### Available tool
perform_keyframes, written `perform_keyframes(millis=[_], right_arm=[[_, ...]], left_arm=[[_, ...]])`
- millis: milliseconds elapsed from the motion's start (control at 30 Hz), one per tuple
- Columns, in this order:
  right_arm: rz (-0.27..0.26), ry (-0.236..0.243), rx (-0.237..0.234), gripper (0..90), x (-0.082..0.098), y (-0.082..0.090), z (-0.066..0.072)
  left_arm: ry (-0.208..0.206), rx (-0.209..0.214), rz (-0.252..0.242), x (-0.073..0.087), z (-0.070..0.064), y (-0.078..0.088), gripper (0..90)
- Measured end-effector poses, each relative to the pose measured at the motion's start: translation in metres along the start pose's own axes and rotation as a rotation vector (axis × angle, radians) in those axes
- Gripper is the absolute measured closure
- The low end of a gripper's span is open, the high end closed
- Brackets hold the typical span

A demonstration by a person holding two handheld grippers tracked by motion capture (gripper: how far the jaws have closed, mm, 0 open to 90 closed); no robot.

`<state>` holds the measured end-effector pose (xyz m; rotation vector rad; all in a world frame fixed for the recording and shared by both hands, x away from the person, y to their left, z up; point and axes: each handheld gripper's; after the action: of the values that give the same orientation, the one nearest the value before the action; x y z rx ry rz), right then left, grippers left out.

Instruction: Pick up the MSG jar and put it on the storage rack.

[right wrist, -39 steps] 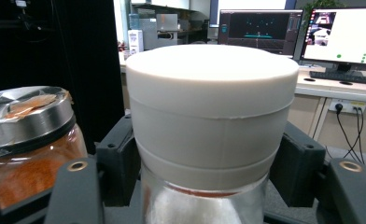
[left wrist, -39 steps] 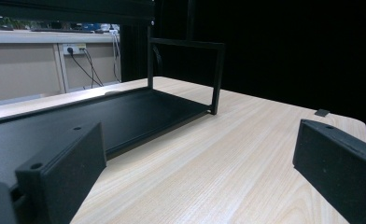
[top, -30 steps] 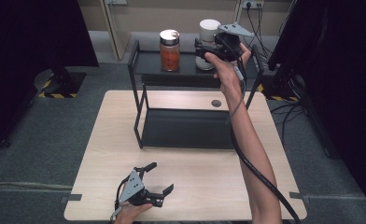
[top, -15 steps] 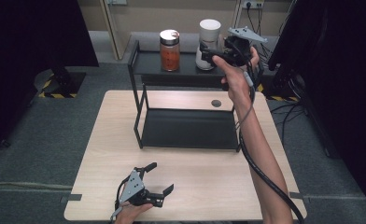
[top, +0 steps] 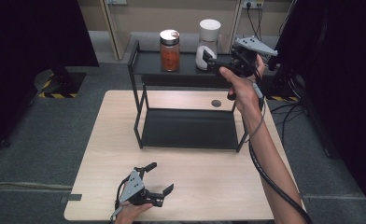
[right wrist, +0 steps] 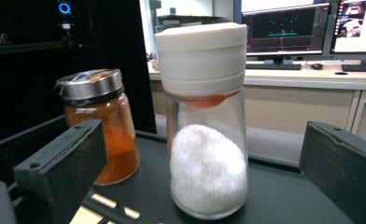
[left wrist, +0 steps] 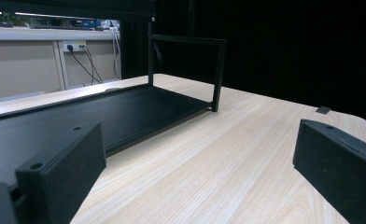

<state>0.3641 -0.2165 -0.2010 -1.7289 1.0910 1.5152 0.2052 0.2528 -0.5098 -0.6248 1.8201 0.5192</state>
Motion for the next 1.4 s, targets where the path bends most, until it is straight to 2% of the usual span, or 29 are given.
perform_keyframes(millis=[133,200,667,933,1300,1400], right_arm=[[-0.009,0.011,-0.017,1.1,0.005,0.008,0.000],[-0.011,0.038,-0.034,1.1,0.008,0.014,0.002],[-0.062,0.067,-0.121,1.1,0.032,0.045,0.008],[-0.068,0.071,-0.145,1.1,0.044,0.060,0.009],[-0.076,0.099,-0.189,1.1,0.068,0.077,0.015],[-0.077,0.118,-0.188,1.1,0.073,0.080,0.018]], left_arm=[[0.000,-0.002,-0.001,0.000,0.000,0.000,1.9],[-0.002,-0.002,-0.002,0.000,0.000,0.000,1.9],[-0.002,-0.009,-0.001,0.000,0.001,0.000,1.9],[0.000,-0.011,-0.004,0.000,0.001,0.001,1.9],[0.000,-0.017,-0.003,-0.001,0.001,0.001,1.9],[0.000,-0.019,-0.003,-0.001,0.001,0.001,1.9]])
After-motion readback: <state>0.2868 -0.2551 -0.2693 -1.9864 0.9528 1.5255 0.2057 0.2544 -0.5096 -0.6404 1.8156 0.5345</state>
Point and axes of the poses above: each handheld gripper's, and its own axes: y roughly backward along the jaws, x roughly out of its underside, z roughly to its left, and after that the axes turned 15 degrees about y, right-handed
